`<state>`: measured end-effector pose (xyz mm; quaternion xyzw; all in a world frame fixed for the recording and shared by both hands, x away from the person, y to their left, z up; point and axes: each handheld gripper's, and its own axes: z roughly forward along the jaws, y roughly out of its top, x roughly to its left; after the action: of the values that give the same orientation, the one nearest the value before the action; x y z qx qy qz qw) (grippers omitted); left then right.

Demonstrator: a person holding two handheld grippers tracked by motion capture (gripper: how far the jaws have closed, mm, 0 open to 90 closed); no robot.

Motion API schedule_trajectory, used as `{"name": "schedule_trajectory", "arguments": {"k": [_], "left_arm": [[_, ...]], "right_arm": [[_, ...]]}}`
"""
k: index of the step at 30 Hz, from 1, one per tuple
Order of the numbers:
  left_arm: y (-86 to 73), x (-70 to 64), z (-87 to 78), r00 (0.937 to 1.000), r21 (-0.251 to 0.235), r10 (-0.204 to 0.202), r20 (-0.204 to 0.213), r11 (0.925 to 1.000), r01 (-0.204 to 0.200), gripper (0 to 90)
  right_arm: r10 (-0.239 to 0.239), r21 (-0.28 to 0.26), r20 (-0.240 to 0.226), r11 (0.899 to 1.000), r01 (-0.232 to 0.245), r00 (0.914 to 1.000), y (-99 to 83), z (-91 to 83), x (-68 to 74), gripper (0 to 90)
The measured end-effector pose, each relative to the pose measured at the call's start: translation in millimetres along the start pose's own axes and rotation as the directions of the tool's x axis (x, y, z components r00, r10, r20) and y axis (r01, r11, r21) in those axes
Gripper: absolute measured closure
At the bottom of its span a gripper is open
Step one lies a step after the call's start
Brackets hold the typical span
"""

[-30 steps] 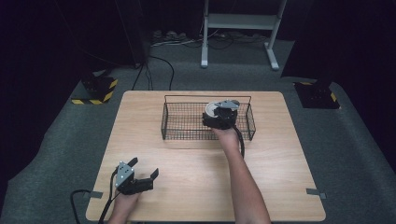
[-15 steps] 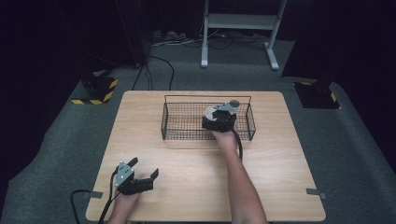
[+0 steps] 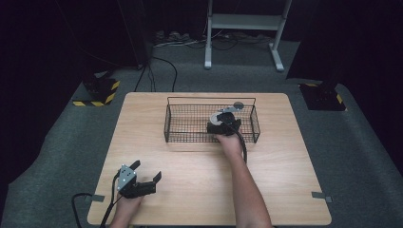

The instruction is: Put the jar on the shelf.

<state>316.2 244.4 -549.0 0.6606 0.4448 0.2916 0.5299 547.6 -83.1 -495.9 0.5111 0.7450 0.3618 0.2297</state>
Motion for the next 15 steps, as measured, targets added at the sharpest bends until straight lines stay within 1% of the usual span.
{"name": "schedule_trajectory", "arguments": {"k": [3,6,10,15], "left_arm": [[0.0,0.0,0.1,1.0000,0.000,0.000,0.000,1.0000,0.000,0.3],[0.0,0.0,-0.1,1.0000,-0.001,0.001,0.000,1.0000,-0.001,0.3],[-0.1,-0.2,-0.1,1.0000,-0.002,0.002,-0.001,1.0000,-0.002,0.3],[-0.1,-0.2,-0.2,1.0000,-0.002,0.001,-0.002,1.0000,-0.001,0.3]], "right_arm": [[0.010,0.011,-0.002,1.000,-0.010,0.9999,0.8,0.3,-0.4,9.4],[-0.010,0.026,0.015,1.000,0.009,0.9998,0.9,1.7,1.1,9.3],[0.002,0.047,0.030,0.999,-0.003,0.9995,1.6,1.8,2.0,9.3],[-0.007,0.055,0.032,0.998,0.005,0.9995,1.8,2.1,1.9,9.3]]}}
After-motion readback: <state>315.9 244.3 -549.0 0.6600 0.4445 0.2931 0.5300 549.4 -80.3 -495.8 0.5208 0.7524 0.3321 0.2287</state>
